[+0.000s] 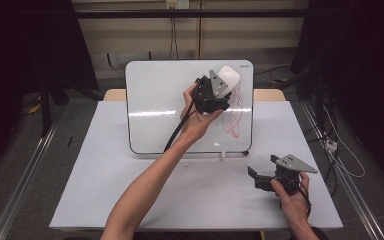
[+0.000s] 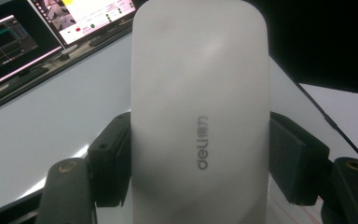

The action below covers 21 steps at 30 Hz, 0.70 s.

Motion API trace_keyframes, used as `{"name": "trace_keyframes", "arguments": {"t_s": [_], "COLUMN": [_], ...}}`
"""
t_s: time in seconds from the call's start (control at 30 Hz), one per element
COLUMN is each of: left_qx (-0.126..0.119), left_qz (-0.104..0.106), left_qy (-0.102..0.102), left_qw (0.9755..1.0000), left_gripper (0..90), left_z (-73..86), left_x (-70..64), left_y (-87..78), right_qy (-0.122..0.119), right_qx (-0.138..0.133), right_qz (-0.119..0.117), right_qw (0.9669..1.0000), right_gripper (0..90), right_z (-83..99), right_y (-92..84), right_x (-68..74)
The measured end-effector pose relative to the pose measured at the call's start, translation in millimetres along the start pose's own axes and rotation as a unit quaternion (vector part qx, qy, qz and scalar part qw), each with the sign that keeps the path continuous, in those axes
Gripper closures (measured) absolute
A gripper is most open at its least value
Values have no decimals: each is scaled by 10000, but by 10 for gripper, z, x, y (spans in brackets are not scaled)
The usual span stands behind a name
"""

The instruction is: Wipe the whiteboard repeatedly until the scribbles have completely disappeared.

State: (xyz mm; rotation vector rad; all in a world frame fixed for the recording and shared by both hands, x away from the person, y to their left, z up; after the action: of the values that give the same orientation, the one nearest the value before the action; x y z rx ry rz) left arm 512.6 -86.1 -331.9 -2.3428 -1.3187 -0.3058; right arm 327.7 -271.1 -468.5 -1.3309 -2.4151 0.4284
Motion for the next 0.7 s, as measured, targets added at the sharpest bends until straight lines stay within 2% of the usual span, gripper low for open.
{"name": "trace_keyframes", "arguments": {"t_s": [0.23,0.3,0.47,0.6,0.7], "left_qx": [117,136,161,167,168], "left_qz": [-90,-160,-247,-404,-437], "left_qy": [183,301,376,596,603], "left_qw": [9997,9993,9989,9973,9971], "left_gripper": [312,312,312,312,312], "left_z": [-66,-69,-69,-62,-57], "left_x": [-38,-59,-93,-143,-157], "left_y": [80,97,125,135,151], "right_qy": [28,27,21,31,29], "right_qx": [2,-1,1,2,-5], "right_qz": [-11,-12,-17,-25,-20], "right_qw": [10000,10000,10000,10000,10000], "right_gripper": [49,49,49,49,49], "right_z": [4,4,4,5,4], "right_y": [-4,-6,-5,-7,-9], "right_x": [-6,-5,-4,-4,-4]}}
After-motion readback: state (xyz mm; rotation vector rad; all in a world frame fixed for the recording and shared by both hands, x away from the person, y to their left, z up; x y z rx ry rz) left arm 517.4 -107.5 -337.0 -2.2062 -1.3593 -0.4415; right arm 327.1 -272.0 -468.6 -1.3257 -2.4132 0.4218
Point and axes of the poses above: each handheld gripper's, and its own axes: y roughly forward along the jaws, z roughly out of its underside, x roughly to its left, the point moved 4 cm from there along y, roughly forward along the jaws, and after that the axes turned 10 degrees about -z, right-handed, at the moved point
